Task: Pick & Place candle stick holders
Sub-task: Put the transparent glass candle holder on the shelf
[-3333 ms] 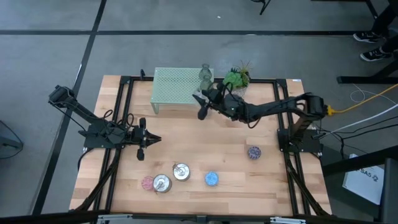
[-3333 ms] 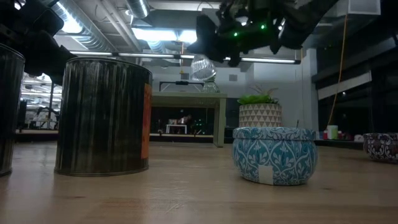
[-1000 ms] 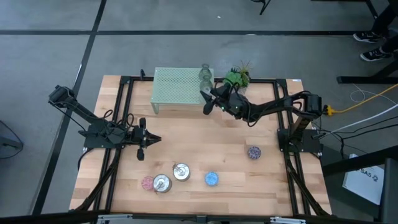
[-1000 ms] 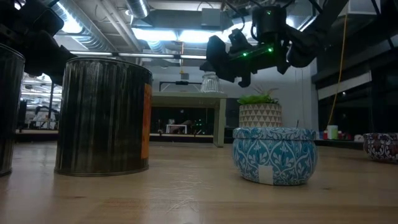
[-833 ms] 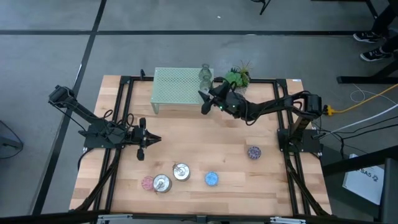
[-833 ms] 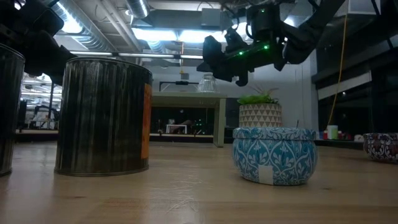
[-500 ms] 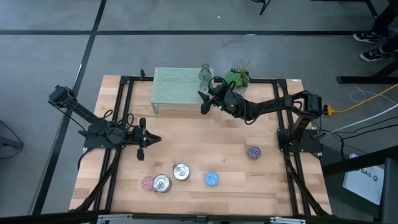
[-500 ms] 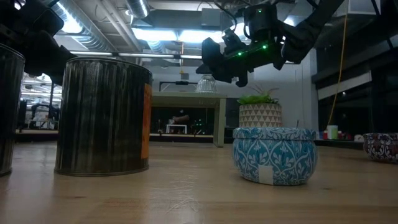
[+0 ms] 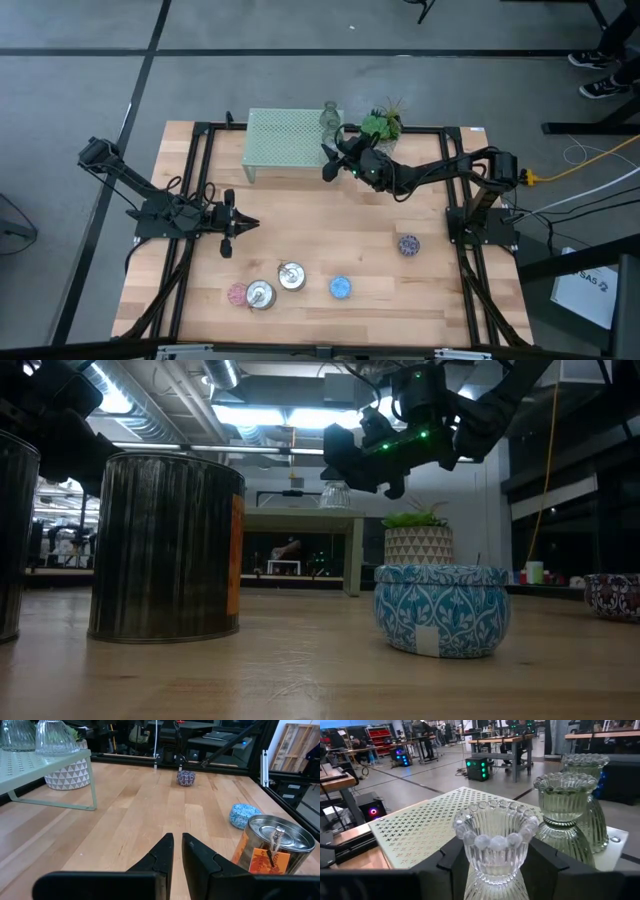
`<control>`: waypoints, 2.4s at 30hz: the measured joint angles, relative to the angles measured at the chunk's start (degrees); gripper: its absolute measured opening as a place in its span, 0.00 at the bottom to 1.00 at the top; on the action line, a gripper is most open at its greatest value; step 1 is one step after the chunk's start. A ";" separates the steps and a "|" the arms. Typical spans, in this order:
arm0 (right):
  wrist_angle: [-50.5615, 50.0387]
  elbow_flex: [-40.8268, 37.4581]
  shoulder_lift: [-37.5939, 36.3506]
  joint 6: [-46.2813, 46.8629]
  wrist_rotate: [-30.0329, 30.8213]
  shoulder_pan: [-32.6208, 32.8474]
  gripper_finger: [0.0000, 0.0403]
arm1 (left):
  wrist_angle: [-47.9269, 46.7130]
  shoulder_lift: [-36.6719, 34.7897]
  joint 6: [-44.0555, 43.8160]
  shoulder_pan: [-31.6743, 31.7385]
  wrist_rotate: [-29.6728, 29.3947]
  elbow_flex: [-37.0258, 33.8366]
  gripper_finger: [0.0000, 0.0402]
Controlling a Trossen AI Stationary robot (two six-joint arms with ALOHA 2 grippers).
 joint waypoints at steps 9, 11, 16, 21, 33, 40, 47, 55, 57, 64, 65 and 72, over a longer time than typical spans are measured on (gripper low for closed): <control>-0.04 0.00 0.00 -2.55 -1.53 1.58 0.37 | 0.00 0.00 0.00 0.01 -0.01 -0.02 0.08; -0.08 0.00 0.00 -3.36 -1.52 1.73 0.38 | -0.01 0.00 0.00 0.00 0.00 -0.01 0.08; 0.37 -0.04 0.00 -3.46 -0.93 1.43 0.38 | 0.00 0.00 0.00 0.00 0.00 0.00 0.08; 0.44 -0.07 0.00 -3.45 -0.70 0.85 0.38 | 0.00 0.00 0.00 0.00 0.00 0.00 0.08; 0.86 -0.12 -0.14 -4.71 -2.52 0.23 0.38 | 0.00 0.01 0.00 0.01 0.00 0.00 0.08; 0.00 -0.15 -2.95 -6.90 -2.66 0.22 0.43 | 0.00 -0.01 0.00 0.01 0.00 0.00 0.08; -6.24 -0.11 -4.53 -3.83 -2.67 -0.49 0.62 | 0.00 -0.01 0.00 0.00 0.00 0.00 0.08; -6.58 -0.11 -4.50 -3.11 -2.69 -0.71 0.66 | -0.02 0.01 0.00 -0.01 -0.01 0.00 0.08; -6.39 -0.11 -4.50 -3.29 -2.69 -0.73 0.66 | 0.00 0.01 0.01 0.00 -0.01 -0.01 0.08; -6.06 -0.11 -4.50 -0.40 -2.67 -0.73 0.64 | 0.00 0.00 0.00 0.00 0.00 0.00 0.08; -6.01 -0.11 -4.50 -0.36 -2.67 -0.73 0.63 | 0.00 0.01 0.00 0.00 0.00 -0.01 0.08; -4.69 -0.11 -4.50 1.28 -2.67 -0.75 0.60 | 0.00 0.00 0.00 0.01 0.00 -0.01 0.08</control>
